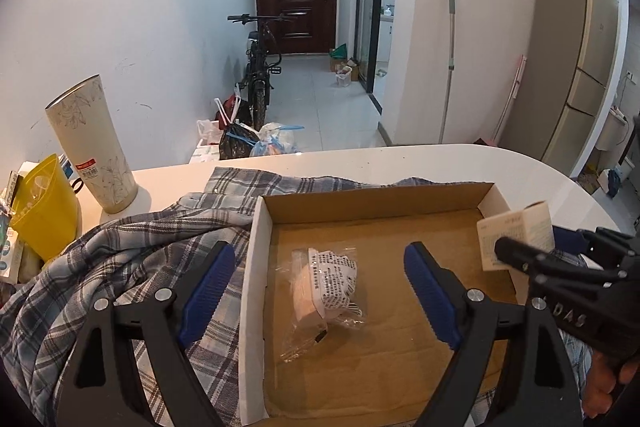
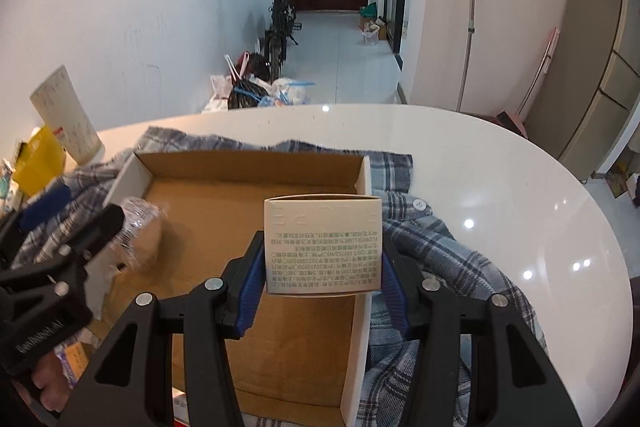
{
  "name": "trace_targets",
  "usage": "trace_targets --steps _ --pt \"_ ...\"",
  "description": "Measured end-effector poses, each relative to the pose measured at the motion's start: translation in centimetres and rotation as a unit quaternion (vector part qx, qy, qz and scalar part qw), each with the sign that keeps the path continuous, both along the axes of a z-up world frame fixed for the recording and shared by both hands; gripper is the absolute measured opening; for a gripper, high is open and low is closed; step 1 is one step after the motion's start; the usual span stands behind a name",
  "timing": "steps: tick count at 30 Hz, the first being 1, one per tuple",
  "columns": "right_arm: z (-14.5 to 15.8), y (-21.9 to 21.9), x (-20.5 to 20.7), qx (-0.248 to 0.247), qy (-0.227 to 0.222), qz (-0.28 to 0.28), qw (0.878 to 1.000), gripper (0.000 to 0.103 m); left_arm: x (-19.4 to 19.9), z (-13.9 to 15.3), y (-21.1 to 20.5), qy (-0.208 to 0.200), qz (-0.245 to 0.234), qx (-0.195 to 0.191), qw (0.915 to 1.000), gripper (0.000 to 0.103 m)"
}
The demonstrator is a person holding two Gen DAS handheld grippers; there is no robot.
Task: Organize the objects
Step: 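Carry the packet into the cardboard box and open the left tool while the right tool follows, then lower the beige box into the cardboard box and open the right tool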
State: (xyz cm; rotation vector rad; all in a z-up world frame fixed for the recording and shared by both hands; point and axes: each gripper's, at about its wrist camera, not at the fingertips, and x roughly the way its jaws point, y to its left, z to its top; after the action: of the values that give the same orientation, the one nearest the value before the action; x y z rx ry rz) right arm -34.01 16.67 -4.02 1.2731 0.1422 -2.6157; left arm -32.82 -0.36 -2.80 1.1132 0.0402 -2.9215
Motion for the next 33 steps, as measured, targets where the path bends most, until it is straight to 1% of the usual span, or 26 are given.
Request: trace_targets --steps 3,6,11,12,13,14,17,19,21,25,28,33 --pt "-0.5 -0.3 0.0 0.011 -0.008 -0.001 1.0 0.051 0.1 0.2 -0.1 0.005 0.003 0.006 1.0 0.088" --pt "-0.6 -0.4 0.2 0.021 -0.005 0.002 1.0 0.051 0.3 0.5 -0.1 0.011 0.001 0.006 0.9999 0.088" --pt "-0.5 -0.2 0.2 0.013 -0.003 -0.003 1.0 0.052 0.5 0.7 0.0 0.017 0.007 0.001 0.9998 0.088" --pt "-0.5 -0.1 0.2 0.01 -0.002 -0.005 1.0 0.054 0.6 0.8 -0.1 0.021 0.014 -0.002 0.9997 0.088" --pt "-0.3 0.0 0.1 0.007 0.0 -0.005 1.0 0.059 0.7 1.0 -0.1 0.026 0.023 -0.005 0.9994 0.088" --pt "-0.1 0.1 0.2 0.003 0.003 -0.006 1.0 0.061 0.8 1.2 -0.2 0.028 0.023 -0.005 0.9993 0.088" --pt "0.7 0.4 0.3 -0.003 0.016 -0.013 1.0 0.062 1.1 1.9 -0.6 0.034 0.023 0.003 0.9992 0.088" --pt "1.5 0.6 0.5 -0.007 0.026 -0.014 1.0 0.062 1.5 2.7 -0.8 0.039 0.024 0.011 0.9989 0.088" --pt "2.9 0.9 1.1 -0.008 0.044 -0.018 0.999 0.062 2.2 3.7 -0.8 0.05 0.021 0.016 0.9984 0.088" --pt "6.4 1.4 2.9 -0.023 0.085 -0.019 0.996 0.063 4.0 6.2 -0.3 0.075 0.015 0.006 0.997 0.088" --pt "9.2 1.4 5.2 -0.031 0.118 -0.012 0.992 0.064 6.1 8.3 0.0 0.099 0.009 0.002 0.995 0.088" --pt "12.7 1.6 9.9 -0.032 0.169 0.01 0.985 0.065 10.7 11.4 -0.4 0.137 -0.003 0.02 0.9903 0.088"
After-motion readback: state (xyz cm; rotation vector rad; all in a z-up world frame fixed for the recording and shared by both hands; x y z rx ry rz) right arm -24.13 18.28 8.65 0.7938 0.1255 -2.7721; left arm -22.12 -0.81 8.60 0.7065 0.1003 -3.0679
